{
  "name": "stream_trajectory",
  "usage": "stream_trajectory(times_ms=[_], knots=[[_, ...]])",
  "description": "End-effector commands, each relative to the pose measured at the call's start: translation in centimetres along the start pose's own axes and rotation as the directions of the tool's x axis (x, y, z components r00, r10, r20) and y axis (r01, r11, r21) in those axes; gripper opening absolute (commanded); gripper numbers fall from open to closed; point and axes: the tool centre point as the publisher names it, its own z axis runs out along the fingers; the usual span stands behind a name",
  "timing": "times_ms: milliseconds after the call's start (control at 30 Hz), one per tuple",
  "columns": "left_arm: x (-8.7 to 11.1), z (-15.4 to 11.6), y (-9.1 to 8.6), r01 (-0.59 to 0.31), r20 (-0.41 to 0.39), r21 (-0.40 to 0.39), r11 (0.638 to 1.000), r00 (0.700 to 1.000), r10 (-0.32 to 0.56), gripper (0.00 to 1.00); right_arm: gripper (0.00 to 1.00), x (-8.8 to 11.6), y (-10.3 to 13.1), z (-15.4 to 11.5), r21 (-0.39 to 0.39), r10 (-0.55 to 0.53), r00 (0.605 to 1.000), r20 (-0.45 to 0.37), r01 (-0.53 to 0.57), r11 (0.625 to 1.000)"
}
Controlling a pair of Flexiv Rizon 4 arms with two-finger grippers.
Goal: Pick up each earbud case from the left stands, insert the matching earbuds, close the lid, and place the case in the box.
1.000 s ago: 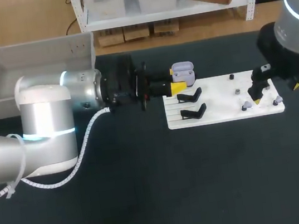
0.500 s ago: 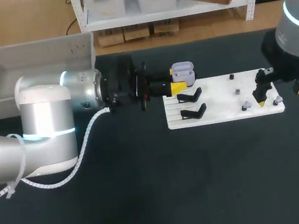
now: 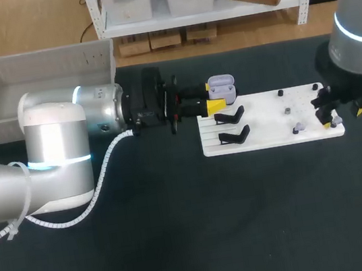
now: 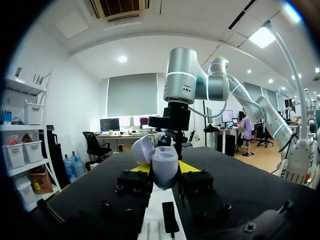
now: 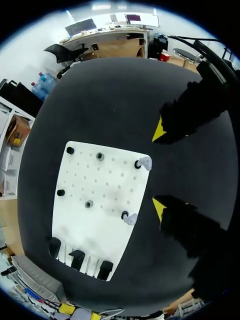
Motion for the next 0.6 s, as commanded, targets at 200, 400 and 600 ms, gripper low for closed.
stream_trajectory(times_ms=[200,400,600], knots=[[0.0,0.0,-0.2,-0.002,0.001,-0.006,1.000,1.000,0.002,0.00,0.53,-0.3,-0.2,0.6,0.008,-0.033,0.999,-0.006,0.033,0.999],[0.0,0.0,-0.2,-0.002,0.001,-0.006,1.000,1.000,0.002,0.00,0.54,-0.3,-0.3,1.4,0.043,-0.058,0.998,-0.016,0.058,0.997],[0.0,0.0,-0.2,-0.002,0.001,-0.006,1.000,1.000,0.002,0.00,0.50,-0.5,-0.7,2.3,0.057,-0.057,0.998,-0.028,0.059,0.997]])
